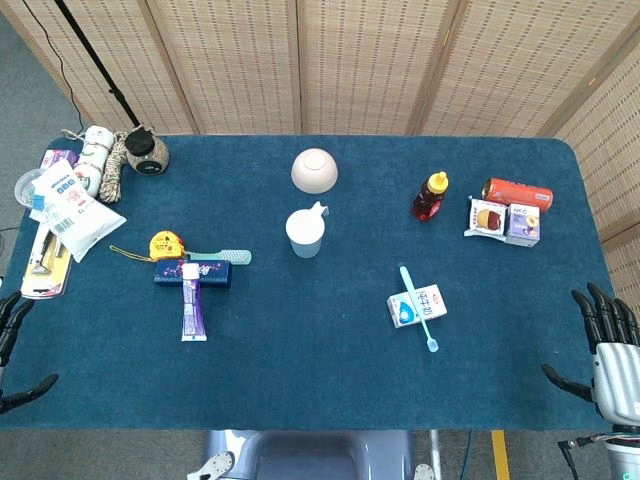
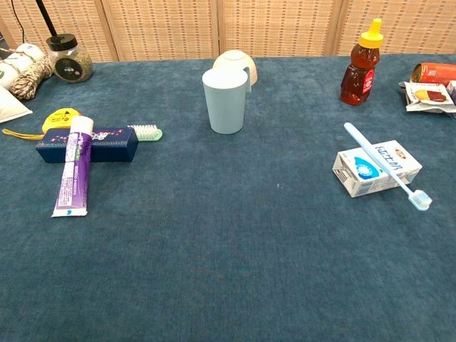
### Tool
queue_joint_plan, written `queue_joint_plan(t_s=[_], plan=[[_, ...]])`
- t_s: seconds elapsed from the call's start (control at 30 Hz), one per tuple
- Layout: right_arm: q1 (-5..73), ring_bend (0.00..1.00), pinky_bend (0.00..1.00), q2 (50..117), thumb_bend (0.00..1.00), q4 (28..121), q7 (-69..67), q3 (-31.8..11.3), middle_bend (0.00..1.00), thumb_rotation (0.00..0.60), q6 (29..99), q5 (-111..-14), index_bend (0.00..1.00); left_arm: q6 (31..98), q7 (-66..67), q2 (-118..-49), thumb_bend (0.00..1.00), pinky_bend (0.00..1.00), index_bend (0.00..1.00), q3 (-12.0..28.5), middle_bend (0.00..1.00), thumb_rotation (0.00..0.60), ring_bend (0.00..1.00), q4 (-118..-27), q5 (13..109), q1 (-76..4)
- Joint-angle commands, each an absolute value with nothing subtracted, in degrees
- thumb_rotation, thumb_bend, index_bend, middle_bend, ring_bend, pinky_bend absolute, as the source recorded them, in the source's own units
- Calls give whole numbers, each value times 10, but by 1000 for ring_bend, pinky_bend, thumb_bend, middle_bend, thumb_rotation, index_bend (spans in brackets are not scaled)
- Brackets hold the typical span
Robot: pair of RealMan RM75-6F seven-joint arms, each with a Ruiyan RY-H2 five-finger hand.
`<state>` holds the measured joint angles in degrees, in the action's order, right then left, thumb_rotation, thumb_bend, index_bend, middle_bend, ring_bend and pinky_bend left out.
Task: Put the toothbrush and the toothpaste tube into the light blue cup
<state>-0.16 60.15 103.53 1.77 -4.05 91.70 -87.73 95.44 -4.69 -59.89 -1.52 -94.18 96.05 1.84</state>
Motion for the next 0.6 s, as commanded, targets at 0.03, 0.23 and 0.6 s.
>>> queue_joint_plan(t_s=[0.03, 0.23, 0.6], plan=[[0, 0, 0, 604, 0, 1035, 21, -41, 0, 600, 915, -876, 0, 952, -47, -599, 0, 0, 0, -15, 0, 600, 0, -942, 959, 17], [9, 0, 0, 607, 0, 1035, 13, -37, 0, 600, 890, -874, 0, 959, -52, -597, 0, 0, 0, -14, 0, 600, 0, -944, 960, 20], [88, 0, 0, 594, 0, 1073, -9, -65, 0, 600, 775, -852, 26, 964, -70, -593, 0, 0, 0, -11, 0, 600, 0, -943, 953, 22]])
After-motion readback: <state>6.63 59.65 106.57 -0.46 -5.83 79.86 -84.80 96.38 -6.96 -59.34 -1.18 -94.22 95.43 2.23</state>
